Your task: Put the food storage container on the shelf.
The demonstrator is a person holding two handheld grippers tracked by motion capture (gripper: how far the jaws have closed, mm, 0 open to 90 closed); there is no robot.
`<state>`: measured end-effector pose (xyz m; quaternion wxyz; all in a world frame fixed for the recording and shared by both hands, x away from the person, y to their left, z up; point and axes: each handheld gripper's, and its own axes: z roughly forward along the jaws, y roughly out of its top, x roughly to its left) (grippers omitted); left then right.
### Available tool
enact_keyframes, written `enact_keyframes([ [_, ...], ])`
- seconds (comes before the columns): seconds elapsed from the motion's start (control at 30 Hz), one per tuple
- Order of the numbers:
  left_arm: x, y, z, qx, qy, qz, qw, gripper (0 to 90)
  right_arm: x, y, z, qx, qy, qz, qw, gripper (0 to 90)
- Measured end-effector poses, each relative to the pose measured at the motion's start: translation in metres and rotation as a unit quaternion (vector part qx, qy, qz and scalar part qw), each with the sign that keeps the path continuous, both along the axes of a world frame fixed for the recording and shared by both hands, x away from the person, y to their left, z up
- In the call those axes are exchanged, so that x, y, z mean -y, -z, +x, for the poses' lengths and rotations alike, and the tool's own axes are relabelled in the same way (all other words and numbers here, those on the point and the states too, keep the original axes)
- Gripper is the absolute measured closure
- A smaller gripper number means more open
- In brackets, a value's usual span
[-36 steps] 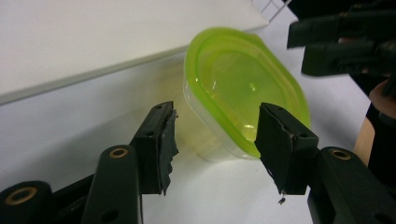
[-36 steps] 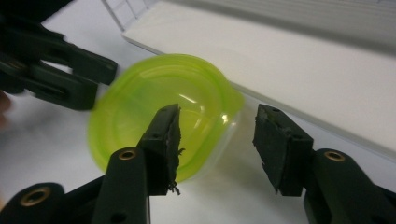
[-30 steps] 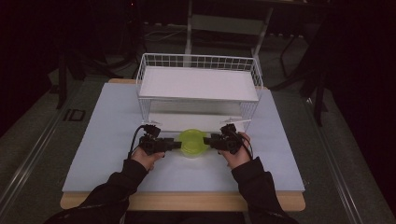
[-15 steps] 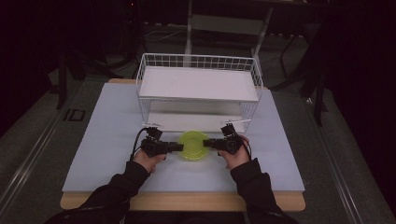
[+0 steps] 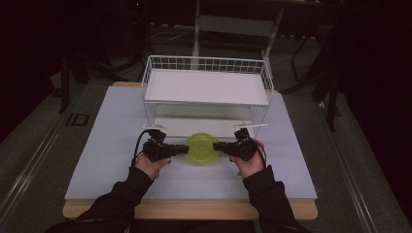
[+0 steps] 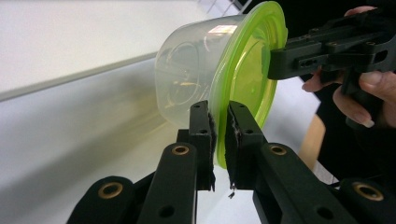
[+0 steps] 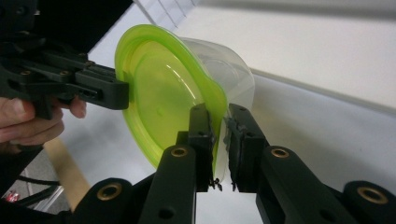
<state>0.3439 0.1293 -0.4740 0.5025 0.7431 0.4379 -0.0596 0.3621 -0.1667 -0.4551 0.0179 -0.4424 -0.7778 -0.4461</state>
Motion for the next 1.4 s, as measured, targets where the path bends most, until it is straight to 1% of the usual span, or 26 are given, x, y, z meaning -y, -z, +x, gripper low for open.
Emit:
enact_keyframes([
  [0.03, 0.0, 0.0, 0.0, 0.0, 0.0, 0.0, 1.0, 82.7, 0.0, 0.0, 0.0, 0.0, 0.0, 0.0, 1.0, 80.7],
  [0.07, 0.0, -0.008, -0.004, 0.007, 0.001, -0.002, 1.0, 82.7, 0.0, -0.004, -0.002, 0.004, -0.001, 0.002, 1.0, 80.7],
  [0.1, 0.0, -0.012, -0.005, 0.009, 0.0, -0.003, 1.0, 82.8, 0.001, -0.013, -0.006, 0.014, -0.006, 0.002, 0.9999, 80.7],
  [0.17, -0.001, -0.019, -0.008, 0.012, 0.002, -0.009, 0.9999, 82.7, 0.002, -0.021, -0.009, 0.02, -0.01, 0.002, 0.9997, 80.7],
  [0.2, -0.001, -0.022, -0.01, 0.016, 0.002, -0.009, 0.9998, 82.8, 0.002, -0.025, -0.01, 0.023, -0.011, 0.004, 0.9997, 80.7],
  [0.23, -0.001, -0.022, -0.01, 0.016, 0.002, -0.009, 0.9998, 82.8, 0.002, -0.025, -0.01, 0.023, -0.011, 0.004, 0.9997, 80.7],
  [0.27, -0.002, -0.029, -0.012, 0.021, 0.002, -0.008, 0.9997, 82.8, 0.001, -0.029, -0.012, 0.028, -0.012, 0.003, 0.9995, 80.7],
  [0.3, -0.002, -0.032, -0.013, 0.022, 0.003, -0.008, 0.9997, 82.8, 0.001, -0.039, -0.016, 0.032, -0.012, 0.005, 0.9994, 80.7],
  [0.37, -0.003, -0.038, -0.015, 0.026, 0.004, -0.007, 0.9996, 82.8, 0.0, -0.044, -0.018, 0.035, -0.01, 0.004, 0.9993, 80.7],
  [0.4, -0.003, -0.041, -0.016, 0.028, 0.003, -0.009, 0.9996, 82.8, 0.0, -0.044, -0.018, 0.035, -0.01, 0.004, 0.9993, 80.7],
  [0.43, -0.003, -0.041, -0.016, 0.028, 0.003, -0.009, 0.9996, 82.8, 0.0, -0.044, -0.018, 0.035, -0.01, 0.004, 0.9993, 80.7],
  [0.47, -0.005, -0.048, -0.018, 0.028, 0.003, -0.013, 0.9995, 82.8, 0.0, -0.047, -0.02, 0.039, -0.009, 0.003, 0.9992, 80.7],
  [0.5, -0.005, -0.051, -0.019, 0.032, 0.003, -0.013, 0.9994, 82.8, -0.001, -0.055, -0.023, 0.046, -0.008, 0.004, 0.9989, 80.7],
  [0.57, -0.006, -0.056, -0.021, 0.033, 0.004, -0.017, 0.9993, 82.8, -0.002, -0.062, -0.026, 0.049, -0.008, 0.004, 0.9988, 80.7],
  [0.63, -0.007, -0.064, -0.023, 0.039, 0.005, -0.017, 0.9991, 82.9, -0.002, -0.068, -0.028, 0.053, -0.009, 0.007, 0.9985, 80.8],
  [0.83, -0.007, -0.086, -0.026, 0.055, 0.005, -0.02, 0.9983, 82.9, -0.001, -0.089, -0.033, 0.073, -0.009, 0.014, 0.9972, 80.8],
  [0.97, -0.007, -0.101, -0.025, 0.065, 0.004, -0.026, 0.9975, 82.9, 0.0, -0.104, -0.032, 0.08, -0.006, 0.021, 0.9965, 80.8],
  [1.07, -0.007, -0.111, -0.022, 0.069, 0.001, -0.035, 0.997, 83.0, 0.001, -0.115, -0.03, 0.086, -0.001, 0.027, 0.9959, 80.8],
  [1.13, -0.007, -0.116, -0.018, 0.07, -0.001, -0.039, 0.9968, 83.1, 0.0, -0.122, -0.028, 0.091, 0.003, 0.025, 0.9956, 80.8],
  [1.2, -0.008, -0.122, -0.014, 0.071, -0.002, -0.046, 0.9964, 83.1, 0.0, -0.129, -0.024, 0.088, 0.006, 0.028, 0.9957, 80.7],
  [1.33, -0.008, -0.133, -0.007, 0.074, -0.007, -0.052, 0.9958, 83.3, 0.0, -0.14, -0.014, 0.084, 0.012, 0.034, 0.9958, 80.7],
  [1.4, -0.009, -0.139, -0.003, 0.074, -0.009, -0.059, 0.9955, 83.3, 0.0, -0.146, -0.009, 0.083, 0.014, 0.036, 0.9958, 80.7],
])
